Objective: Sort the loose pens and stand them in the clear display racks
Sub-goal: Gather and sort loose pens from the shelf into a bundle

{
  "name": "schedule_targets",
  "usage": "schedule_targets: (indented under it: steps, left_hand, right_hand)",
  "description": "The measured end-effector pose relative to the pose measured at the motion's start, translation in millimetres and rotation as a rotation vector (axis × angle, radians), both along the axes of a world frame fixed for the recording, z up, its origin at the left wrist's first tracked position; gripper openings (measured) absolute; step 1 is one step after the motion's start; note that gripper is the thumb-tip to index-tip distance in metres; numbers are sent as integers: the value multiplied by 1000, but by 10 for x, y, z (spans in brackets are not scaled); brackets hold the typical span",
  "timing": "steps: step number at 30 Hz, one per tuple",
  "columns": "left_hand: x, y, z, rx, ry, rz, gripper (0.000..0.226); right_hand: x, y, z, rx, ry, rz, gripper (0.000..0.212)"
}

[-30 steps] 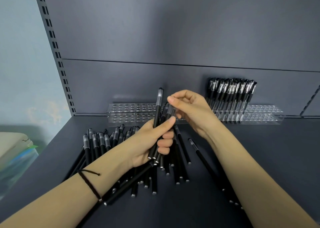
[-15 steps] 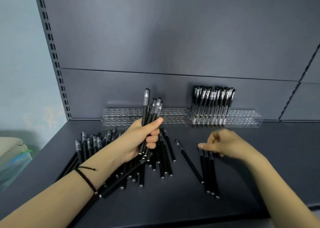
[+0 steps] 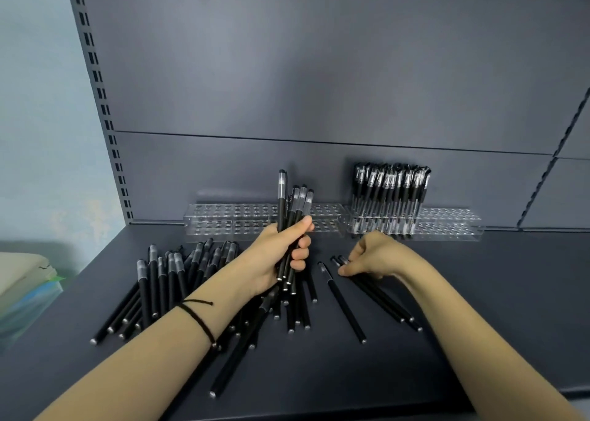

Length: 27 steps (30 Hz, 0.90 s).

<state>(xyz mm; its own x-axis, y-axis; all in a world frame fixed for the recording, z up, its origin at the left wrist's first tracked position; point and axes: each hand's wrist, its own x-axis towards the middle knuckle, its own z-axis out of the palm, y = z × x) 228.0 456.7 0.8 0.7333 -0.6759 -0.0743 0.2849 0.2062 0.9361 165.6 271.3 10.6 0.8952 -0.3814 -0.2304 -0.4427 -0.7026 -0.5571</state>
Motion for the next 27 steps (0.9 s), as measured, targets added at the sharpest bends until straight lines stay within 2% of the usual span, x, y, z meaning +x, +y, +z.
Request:
schedule_targets:
  steps: [3, 9, 10, 12, 14, 19, 23, 27]
  left_hand:
    - [14, 3, -38, -2, 17, 3, 18]
    - [15, 58, -91, -25, 31, -11, 18]
    - [7, 50, -98, -22, 35, -20, 18]
    - [-11, 28, -104, -15, 57, -20, 16]
    - [-15, 4, -110, -29, 103, -43, 18]
    - [-56, -8, -100, -29, 109, -221, 35]
    - [-65, 14, -93, -109, 113, -308, 46]
    - [-61, 12, -72, -155, 106, -170, 36]
  right_hand:
    - [105, -27, 40, 32, 48, 85, 38]
    - [137, -162, 24, 58, 10, 147, 23]
    - [146, -178, 6, 131, -23, 159, 25]
    - [171, -190, -31, 410, -143, 180, 28]
    - [199, -183, -13, 678, -269, 216, 22]
    - [323, -17, 172, 985, -483, 268, 11]
    - [402, 201, 166, 958, -663, 269, 20]
    - [384, 278, 165, 999, -772, 222, 22]
